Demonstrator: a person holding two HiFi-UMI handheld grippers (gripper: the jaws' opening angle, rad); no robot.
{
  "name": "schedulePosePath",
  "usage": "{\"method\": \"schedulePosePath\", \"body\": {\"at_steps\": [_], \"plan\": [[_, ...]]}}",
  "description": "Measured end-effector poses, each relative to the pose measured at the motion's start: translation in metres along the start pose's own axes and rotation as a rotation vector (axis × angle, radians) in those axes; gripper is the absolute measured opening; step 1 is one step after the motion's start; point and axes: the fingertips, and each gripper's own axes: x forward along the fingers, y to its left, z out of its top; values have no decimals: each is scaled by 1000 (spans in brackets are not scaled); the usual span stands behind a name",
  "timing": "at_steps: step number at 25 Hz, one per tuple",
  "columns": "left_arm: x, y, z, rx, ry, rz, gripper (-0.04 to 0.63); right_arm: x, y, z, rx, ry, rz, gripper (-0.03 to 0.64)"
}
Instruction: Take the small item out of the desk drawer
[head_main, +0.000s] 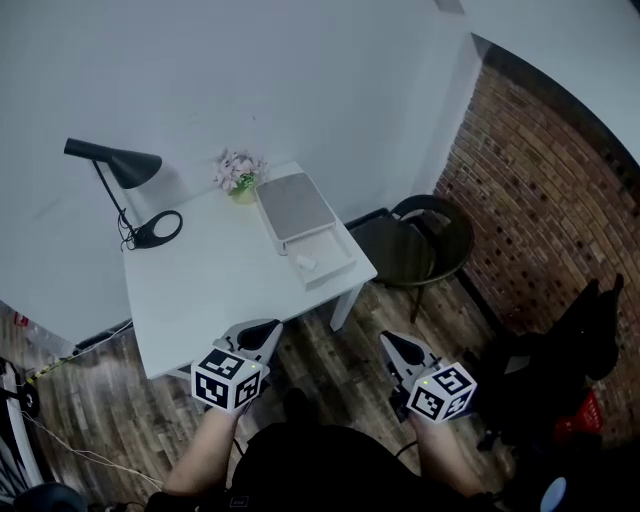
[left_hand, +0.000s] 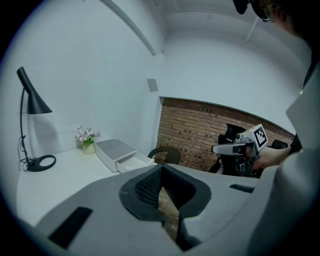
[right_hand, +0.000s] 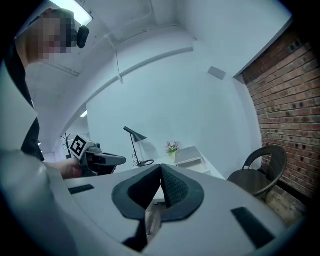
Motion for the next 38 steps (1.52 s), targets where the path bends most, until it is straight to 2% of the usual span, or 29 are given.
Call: {"method": "schedulePosePath", "body": {"at_steps": [6,14,19,25,31,33,38], "plan": [[27,58,19,-13,7,-51,8,96,7,24,-48,43,52,5],[38,97,19,-50,21,-46,8,123,-17,14,-28,106,10,5],[51,104,9,-96,45,-28,8,131,-35,11,-9,127,18,6],[74,104,23,-121,45,16,8,145,-66,13,-29,173,60,6],[108,100,46,-86,48,66,8,155,-99,35,-42,154,121,13],[119,96,54,-82,38,84,8,157,-110,42,-54,157,150,62],[136,98,61,-50,63,153,8,186,-118,51,-132,194,240,93]]}}
